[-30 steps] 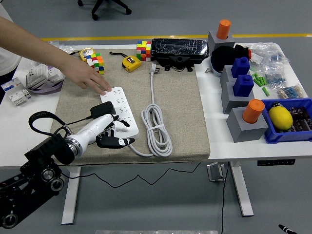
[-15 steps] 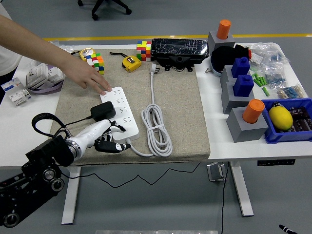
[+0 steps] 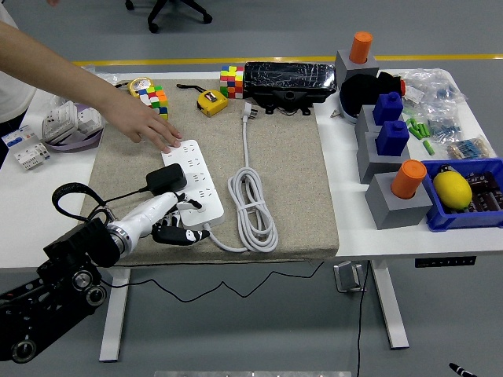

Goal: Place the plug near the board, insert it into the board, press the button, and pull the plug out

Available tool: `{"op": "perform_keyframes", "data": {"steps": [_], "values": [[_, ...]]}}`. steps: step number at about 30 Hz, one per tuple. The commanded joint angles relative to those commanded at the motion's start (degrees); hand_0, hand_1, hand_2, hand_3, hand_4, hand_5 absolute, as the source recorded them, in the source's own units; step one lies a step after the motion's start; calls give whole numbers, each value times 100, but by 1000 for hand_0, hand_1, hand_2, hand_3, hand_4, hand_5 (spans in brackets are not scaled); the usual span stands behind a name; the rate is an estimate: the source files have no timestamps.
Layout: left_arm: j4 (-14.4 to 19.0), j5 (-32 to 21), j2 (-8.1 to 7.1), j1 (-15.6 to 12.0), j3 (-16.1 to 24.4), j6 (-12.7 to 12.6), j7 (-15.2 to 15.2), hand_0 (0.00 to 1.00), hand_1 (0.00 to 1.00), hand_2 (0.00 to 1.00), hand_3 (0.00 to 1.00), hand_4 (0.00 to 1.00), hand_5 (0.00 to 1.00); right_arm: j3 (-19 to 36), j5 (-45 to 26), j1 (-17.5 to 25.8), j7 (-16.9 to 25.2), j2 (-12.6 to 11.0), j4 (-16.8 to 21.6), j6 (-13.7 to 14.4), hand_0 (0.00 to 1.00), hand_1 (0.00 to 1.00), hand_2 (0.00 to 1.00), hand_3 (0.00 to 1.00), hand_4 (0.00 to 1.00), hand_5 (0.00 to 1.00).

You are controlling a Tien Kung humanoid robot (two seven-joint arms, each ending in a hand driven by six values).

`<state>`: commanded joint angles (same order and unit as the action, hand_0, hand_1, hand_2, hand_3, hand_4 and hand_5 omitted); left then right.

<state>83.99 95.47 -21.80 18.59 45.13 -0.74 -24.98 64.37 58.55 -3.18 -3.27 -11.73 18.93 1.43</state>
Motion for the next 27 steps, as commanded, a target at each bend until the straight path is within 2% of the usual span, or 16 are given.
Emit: {"op": "perform_keyframes", "data": {"steps": [7,10,12,15,16,18,20,21,22,27], "values": [[10,-7,-12,-13,-4,141,-81,73,62,133,782,871,455,33,11,6,-3,8,-10,0,654,653,658,570,991,558],[52,19,-16,-28,29,66,20,74,62,134,754,873,457,50,15,0,-1,12,-6,1,653,653,658,570,991,558],[57,71,-13,-44,59,-159,258,74,62,134,754,873,457,57,19,-4,1,14,-1,2,653,653,658,570,991,558],[-55,-85,18,-49,98,-854,953,74,62,134,754,873,457,68,40,-10,1,28,-9,1,653,653,658,570,991,558],[-111,-189,33,-42,121,-1097,1187,191,139,226,644,862,436,69,41,-9,1,32,-11,1,653,653,658,571,991,558],[-228,-384,58,-18,166,-1533,1590,191,139,226,644,862,436,69,42,-7,3,35,-14,3,653,653,658,571,991,558],[-336,-449,80,14,210,-1785,1817,191,139,226,644,862,436,59,33,-5,1,31,-15,3,653,653,658,571,991,558],[-403,-434,95,37,234,-1878,1887,191,139,226,644,862,436,52,27,-3,1,27,-14,3,653,653,658,571,991,558],[-479,-385,112,64,255,-1960,1939,373,431,477,592,842,362,47,22,-1,1,24,-10,3,654,653,658,571,991,558],[-876,180,209,223,329,-2189,1903,373,431,477,592,842,362,30,9,-5,2,22,-3,2,654,653,658,571,991,558]]}}
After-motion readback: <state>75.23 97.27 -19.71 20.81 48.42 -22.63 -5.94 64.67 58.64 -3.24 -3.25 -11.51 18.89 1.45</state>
